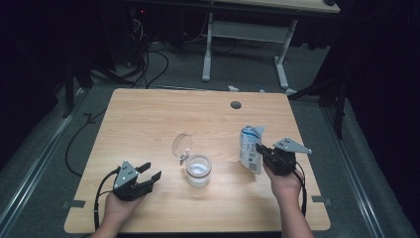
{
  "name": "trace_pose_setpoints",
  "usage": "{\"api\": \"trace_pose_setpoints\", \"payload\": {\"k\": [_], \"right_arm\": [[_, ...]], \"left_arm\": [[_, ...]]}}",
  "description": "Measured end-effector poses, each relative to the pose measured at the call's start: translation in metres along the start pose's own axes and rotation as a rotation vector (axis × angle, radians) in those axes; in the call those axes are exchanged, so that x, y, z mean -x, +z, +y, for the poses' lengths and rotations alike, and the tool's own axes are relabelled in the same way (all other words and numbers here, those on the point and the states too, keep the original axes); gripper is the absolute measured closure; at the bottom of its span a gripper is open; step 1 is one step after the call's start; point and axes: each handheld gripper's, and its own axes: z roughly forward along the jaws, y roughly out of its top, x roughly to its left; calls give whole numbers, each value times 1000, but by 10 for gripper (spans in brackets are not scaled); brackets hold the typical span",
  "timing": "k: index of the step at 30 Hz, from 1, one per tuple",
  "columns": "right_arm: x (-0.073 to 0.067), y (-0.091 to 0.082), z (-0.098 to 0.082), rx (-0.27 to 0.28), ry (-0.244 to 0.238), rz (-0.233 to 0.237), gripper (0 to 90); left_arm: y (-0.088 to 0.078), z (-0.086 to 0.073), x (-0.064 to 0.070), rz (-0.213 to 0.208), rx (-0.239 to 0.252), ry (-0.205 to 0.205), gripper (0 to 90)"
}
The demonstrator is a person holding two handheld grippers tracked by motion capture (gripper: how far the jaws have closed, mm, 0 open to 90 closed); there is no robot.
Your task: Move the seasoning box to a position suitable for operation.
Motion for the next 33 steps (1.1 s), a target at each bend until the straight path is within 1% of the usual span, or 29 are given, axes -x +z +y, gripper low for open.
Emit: {"api": "trace_pose_setpoints", "payload": {"k": [6,8,9,11,16,18,21,24,26,29,33], "right_arm": [[5,7,0,13,9,-19,900],[6,7,-2,14,5,-11,900],[5,7,-3,9,-4,-13,900],[4,6,-9,3,-15,-19,900],[6,-1,-21,24,3,-23,896],[6,-2,-25,28,8,-16,891],[4,-3,-30,21,1,-16,889],[4,-3,-30,19,-10,-15,881],[3,-3,-30,13,-20,-20,868],[2,-1,-30,7,-19,-24,837],[1,3,-29,-7,-8,-25,722]], "left_arm": [[0,-3,-1,4,-10,5,465],[0,-3,-1,8,-12,1,465],[-1,-3,-1,9,-8,-6,465],[-1,-4,-1,10,-15,-8,465],[1,-8,1,6,-27,-1,465],[1,-9,2,4,-29,-2,464],[2,-10,4,0,-30,-4,464],[2,-11,4,0,-33,0,463],[2,-10,4,1,-31,-5,462],[1,-10,4,-2,-28,-4,462],[2,-10,3,1,-33,-5,461]]}}
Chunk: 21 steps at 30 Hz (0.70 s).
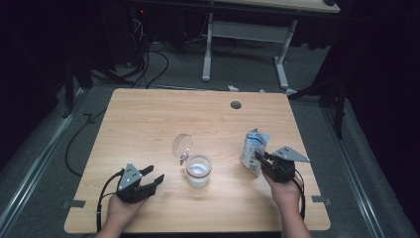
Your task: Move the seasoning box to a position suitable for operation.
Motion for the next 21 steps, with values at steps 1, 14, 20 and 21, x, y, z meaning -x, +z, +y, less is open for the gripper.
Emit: {"api": "trace_pose_setpoints", "payload": {"k": [1,14,20,21], "right_arm": [[-1,2,1,-7,-7,-9,680],[-2,5,1,-44,1,-51,462],[-2,2,1,-39,-3,-73,454],[-2,2,0,-44,4,-77,455]], "left_arm": [[0,0,0,0,-2,-4,461],[3,-3,1,2,-28,-5,452],[4,-3,1,0,-37,-8,442],[4,-3,1,-1,-36,-8,441]]}}
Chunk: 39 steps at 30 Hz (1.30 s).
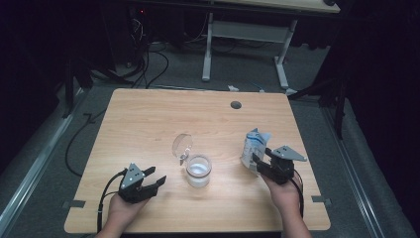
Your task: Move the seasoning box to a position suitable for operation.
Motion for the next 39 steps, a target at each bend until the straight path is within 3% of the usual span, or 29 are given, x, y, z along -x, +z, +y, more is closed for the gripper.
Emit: {"api": "trace_pose_setpoints", "payload": {"k": [9,19,39], "right_arm": [[0,0,-5,-16,-2,-1,402],[-2,-10,-11,15,-15,1,406],[-14,-35,-45,10,-39,-29,404]], "left_arm": [[0,-1,0,-2,1,-1,437],[0,-1,2,0,-1,-2,441],[2,-3,5,-12,-16,-15,460]]}}
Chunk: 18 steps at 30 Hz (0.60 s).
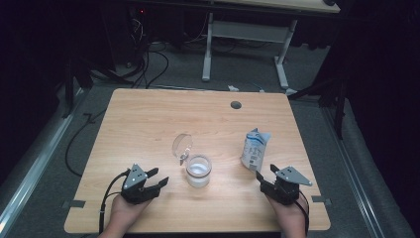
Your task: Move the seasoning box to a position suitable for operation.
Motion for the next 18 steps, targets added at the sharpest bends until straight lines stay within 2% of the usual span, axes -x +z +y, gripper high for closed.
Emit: {"api": "trace_pose_setpoints", "payload": {"k": [8,18], "right_arm": [[-14,-2,-11,-6,-17,25,409],[-39,13,-8,-19,-46,102,440]], "left_arm": [[1,0,-1,9,1,-9,457],[1,0,-3,27,21,-2,466]]}}
